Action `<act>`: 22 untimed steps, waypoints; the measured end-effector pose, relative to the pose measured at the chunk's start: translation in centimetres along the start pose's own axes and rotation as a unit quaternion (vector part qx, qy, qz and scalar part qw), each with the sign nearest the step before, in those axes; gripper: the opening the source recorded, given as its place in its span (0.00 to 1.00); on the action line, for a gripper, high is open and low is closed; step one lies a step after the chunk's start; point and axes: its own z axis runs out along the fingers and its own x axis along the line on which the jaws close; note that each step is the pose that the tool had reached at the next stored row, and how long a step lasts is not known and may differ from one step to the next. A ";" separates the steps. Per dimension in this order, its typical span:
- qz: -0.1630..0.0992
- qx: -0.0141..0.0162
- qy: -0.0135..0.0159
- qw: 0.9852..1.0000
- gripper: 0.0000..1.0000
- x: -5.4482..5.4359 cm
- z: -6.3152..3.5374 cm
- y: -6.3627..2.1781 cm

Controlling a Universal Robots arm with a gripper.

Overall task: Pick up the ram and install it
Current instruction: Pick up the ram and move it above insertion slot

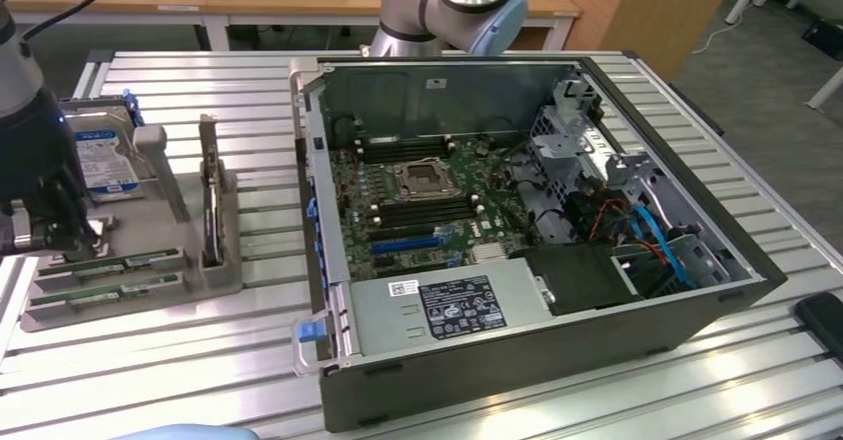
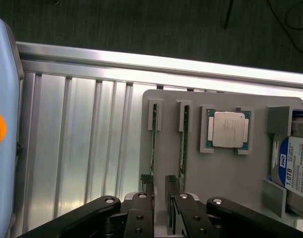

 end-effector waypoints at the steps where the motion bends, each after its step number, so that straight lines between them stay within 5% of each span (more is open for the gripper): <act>1: 0.000 0.000 0.000 1.000 0.24 0.0 0.12 0.00; 22: -0.001 0.002 0.000 1.000 0.24 0.3 2.82 -0.08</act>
